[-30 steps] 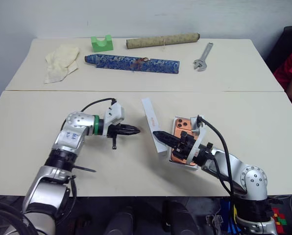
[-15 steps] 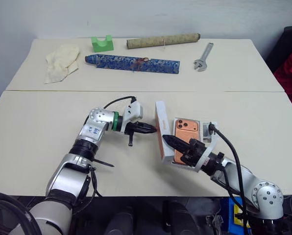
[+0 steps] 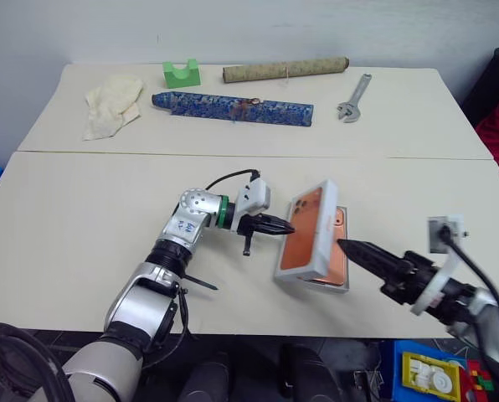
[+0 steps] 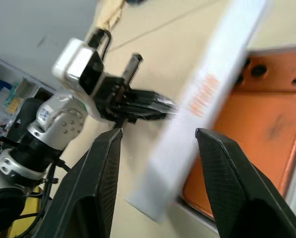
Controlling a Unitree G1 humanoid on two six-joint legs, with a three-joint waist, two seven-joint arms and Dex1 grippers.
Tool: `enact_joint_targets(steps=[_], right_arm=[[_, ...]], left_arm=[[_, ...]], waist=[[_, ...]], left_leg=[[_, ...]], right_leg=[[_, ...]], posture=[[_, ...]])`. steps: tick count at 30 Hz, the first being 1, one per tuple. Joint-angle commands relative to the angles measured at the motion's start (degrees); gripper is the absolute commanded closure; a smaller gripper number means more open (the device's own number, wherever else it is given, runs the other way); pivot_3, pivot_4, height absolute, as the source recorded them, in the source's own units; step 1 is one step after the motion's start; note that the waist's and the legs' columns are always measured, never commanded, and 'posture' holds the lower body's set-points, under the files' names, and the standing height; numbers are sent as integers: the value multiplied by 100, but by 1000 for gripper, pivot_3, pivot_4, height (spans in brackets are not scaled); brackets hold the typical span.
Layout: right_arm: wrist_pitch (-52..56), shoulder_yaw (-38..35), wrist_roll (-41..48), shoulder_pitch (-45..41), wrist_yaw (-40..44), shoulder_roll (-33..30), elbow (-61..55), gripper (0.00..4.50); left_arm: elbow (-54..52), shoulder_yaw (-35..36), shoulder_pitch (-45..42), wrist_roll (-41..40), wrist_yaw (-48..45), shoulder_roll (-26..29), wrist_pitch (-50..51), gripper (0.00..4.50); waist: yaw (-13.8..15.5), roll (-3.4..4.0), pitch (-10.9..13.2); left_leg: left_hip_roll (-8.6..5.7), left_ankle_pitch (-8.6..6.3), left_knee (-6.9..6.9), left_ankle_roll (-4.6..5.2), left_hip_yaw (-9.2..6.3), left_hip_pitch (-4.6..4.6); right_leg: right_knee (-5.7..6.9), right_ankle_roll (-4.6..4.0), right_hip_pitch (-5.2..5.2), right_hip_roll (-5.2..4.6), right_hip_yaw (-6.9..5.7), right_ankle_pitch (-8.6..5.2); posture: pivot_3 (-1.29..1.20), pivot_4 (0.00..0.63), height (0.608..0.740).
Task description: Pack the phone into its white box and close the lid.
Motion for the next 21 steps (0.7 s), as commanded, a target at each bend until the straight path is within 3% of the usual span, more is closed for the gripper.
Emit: enact_joint_targets(steps=[1,6,11,21], right_arm=[[84,-287,-495,173,740,-235,-245,2745],[122,524,-2071,-45,1226,-547,-332,4473],[52,1050,-3309,-131,1642,-682,-327,4473],[74,1005,-3975,-94,1897,-566,-483,4473]], left_arm=[[-37,137,-249,-89,168,-165,-112,4500],[-283,435,-496,-381,-220,266,558,4500],[152,-46,-418,269,-465,768,11,4500],[873,-400,-616,641,-51,-259,-417,4500]], waist=[[3,0,0],[-46,-2,1],[-6,-1,1],[246,-3,2]], left_leg=[[0,0,1,1,1,0],[4,0,1,1,10,3],[-1,1,0,0,10,7],[-57,1,31,38,-2,-15]], right_leg=[[-2,2,2,1,1,1],[4,3,-5,4,5,2],[3,3,-6,5,5,2],[-17,31,1,-14,-1,17]], posture=[[0,150,740],[0,150,740],[0,150,740],[0,150,740]])
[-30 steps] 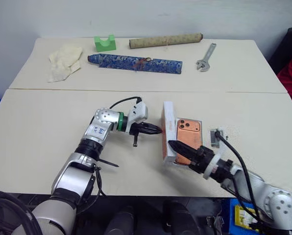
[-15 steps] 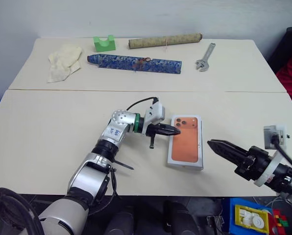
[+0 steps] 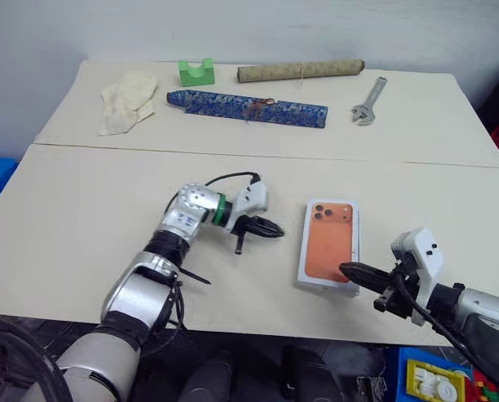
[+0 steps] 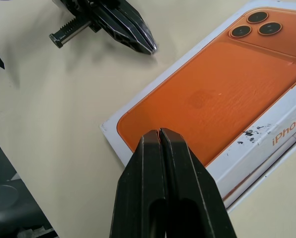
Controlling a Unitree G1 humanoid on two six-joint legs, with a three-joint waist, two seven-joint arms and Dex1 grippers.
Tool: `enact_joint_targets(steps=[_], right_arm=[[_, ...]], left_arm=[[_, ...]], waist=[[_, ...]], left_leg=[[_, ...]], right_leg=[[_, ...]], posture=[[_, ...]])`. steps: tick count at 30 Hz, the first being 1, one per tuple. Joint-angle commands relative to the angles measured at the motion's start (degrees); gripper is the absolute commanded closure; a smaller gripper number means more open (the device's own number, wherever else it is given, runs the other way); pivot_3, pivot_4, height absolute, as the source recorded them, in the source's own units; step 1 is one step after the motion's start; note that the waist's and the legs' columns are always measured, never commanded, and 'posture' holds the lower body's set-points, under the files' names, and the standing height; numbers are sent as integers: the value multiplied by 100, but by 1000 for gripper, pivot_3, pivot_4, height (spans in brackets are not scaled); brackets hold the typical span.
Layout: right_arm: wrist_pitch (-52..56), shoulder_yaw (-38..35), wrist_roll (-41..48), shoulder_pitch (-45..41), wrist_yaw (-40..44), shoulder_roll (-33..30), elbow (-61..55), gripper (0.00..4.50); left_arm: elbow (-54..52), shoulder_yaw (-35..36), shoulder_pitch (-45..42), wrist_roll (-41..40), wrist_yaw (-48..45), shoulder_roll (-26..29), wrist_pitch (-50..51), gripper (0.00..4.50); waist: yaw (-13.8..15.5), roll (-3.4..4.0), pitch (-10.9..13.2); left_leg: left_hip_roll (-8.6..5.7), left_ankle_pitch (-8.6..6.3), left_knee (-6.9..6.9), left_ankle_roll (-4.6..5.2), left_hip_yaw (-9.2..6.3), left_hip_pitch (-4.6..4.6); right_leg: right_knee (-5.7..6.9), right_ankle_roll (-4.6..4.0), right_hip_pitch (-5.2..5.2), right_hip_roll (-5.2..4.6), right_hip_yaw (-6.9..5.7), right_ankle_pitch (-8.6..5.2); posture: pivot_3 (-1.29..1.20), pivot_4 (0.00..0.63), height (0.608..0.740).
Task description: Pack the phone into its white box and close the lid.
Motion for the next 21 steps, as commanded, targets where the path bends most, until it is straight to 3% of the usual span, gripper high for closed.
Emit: enact_joint_targets(steps=[1,9,17,20,21], right_arm=[[-51,-179,-132,42,43,60,-264,4473],[-72,-22,-821,395,43,129,-163,4473],[-258,1058,-2350,272,77,322,609,4473],[-600,1045,-2583,284,339,420,626,4473],[-797,910,-2605,316,526,423,555,4492]], left_arm=[[101,-45,-209,20,85,-413,-170,4500],[187,-11,-271,26,39,-623,-298,4500],[328,149,-460,-16,-258,-292,-345,4500],[179,440,-508,-216,-136,-71,-57,4500],[59,592,-517,-351,-178,51,148,4314]], waist=[[6,-1,1],[-3,-1,1],[-85,-7,-3],[-132,-23,-13],[-138,-23,-13]], left_leg=[[-1,-1,6,3,2,-2],[1,-1,10,3,6,-3],[-1,-1,22,2,7,5],[1,-1,22,2,7,13],[2,-1,23,1,7,13]], right_leg=[[-1,2,1,-1,1,1],[3,3,-1,1,4,2],[0,3,5,1,6,2],[3,3,11,4,8,2],[4,3,11,4,10,2]], posture=[[0,150,740],[0,150,740],[0,150,740],[0,150,740],[0,150,740]])
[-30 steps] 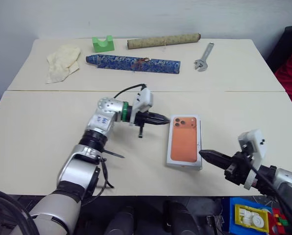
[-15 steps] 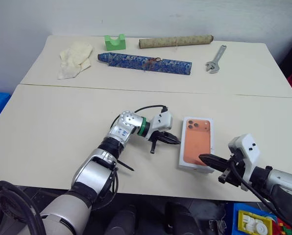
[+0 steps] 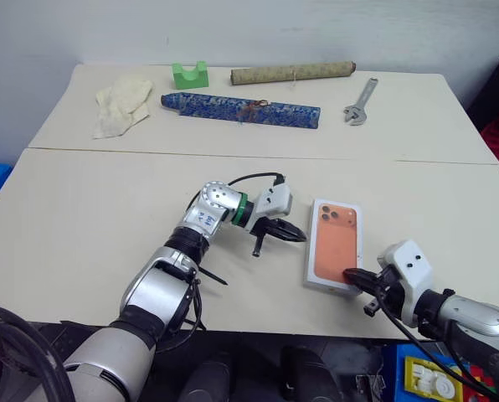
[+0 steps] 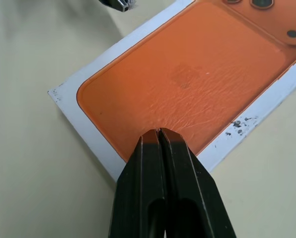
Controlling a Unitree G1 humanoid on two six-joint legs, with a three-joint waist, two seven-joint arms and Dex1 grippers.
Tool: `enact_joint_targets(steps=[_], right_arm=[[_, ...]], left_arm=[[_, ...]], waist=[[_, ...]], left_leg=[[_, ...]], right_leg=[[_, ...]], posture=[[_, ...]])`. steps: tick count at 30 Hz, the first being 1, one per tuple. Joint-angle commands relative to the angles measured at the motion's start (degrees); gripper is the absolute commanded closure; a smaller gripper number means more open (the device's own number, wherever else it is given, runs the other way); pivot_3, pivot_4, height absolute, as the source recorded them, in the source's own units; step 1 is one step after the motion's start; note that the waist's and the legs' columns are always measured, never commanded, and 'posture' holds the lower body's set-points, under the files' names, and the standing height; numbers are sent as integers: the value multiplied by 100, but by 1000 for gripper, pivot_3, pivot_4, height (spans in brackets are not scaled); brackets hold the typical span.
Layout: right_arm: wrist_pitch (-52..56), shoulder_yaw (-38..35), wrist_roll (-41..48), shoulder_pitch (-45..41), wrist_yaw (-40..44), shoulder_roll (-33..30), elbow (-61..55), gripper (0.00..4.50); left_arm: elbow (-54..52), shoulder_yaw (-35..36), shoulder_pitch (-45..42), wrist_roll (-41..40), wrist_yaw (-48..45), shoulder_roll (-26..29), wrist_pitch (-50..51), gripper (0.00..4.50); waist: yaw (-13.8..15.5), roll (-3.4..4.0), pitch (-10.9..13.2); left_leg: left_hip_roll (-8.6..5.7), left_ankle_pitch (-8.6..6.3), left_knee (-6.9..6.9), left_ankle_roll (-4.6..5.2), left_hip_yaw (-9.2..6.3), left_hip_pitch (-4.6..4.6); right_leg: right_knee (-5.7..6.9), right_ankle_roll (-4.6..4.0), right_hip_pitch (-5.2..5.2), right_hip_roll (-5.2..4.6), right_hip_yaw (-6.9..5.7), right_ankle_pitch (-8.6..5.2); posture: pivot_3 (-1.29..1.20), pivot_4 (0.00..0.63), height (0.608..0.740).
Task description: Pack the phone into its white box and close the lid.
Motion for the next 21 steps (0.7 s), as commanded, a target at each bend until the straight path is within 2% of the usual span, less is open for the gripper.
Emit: enact_joint_targets(steps=[1,4,8,11,14,16,21], right_arm=[[-318,-100,-339,198,427,70,196,4500],[-820,-782,-408,418,1207,-125,172,3933],[-1212,-2125,-140,907,2939,-516,508,2630],[-1236,-3308,101,1253,4288,-748,1004,1598],[-1146,-4181,129,1463,5157,-921,1515,561],[-1164,-4502,36,1485,5442,-970,1862,65],[-1151,-4562,-3,1274,5653,-945,2104,65]], left_arm=[[-356,469,-193,-407,-28,310,462,4095],[-1115,730,70,-860,-724,964,1269,3289],[-2661,843,930,-1326,-1508,2185,2268,2074],[-3737,1142,1669,-1726,-1688,3198,2982,1160],[-4490,1617,2253,-2225,-1455,3939,3611,207],[-4747,1930,2542,-2455,-1198,4215,3866,0],[-5355,2253,3181,-2827,-894,4348,4158,0]], waist=[[-12,0,0],[-21,1,1],[-134,13,6],[-143,22,12],[-127,23,14],[-102,26,15],[-71,32,16]], left_leg=[[0,0,0,0,0,0],[-1,0,0,0,1,-6],[-2,-2,-14,3,1,-2],[0,-2,-14,2,-2,-2],[12,-5,-14,-2,-9,-2],[13,-6,-14,-3,-13,-1],[6,-7,-17,-2,-16,8]], right_leg=[[1,0,0,0,0,0],[20,0,-10,0,3,0],[21,0,-12,0,15,0],[18,0,-10,-1,18,0],[13,-3,-6,-4,51,-1],[5,-4,-1,-14,53,-2],[-13,-5,12,-34,52,-3]], posture=[[0,150,740],[0,150,740],[0,150,740],[0,150,740],[0,150,740],[0,150,740],[0,150,740]])
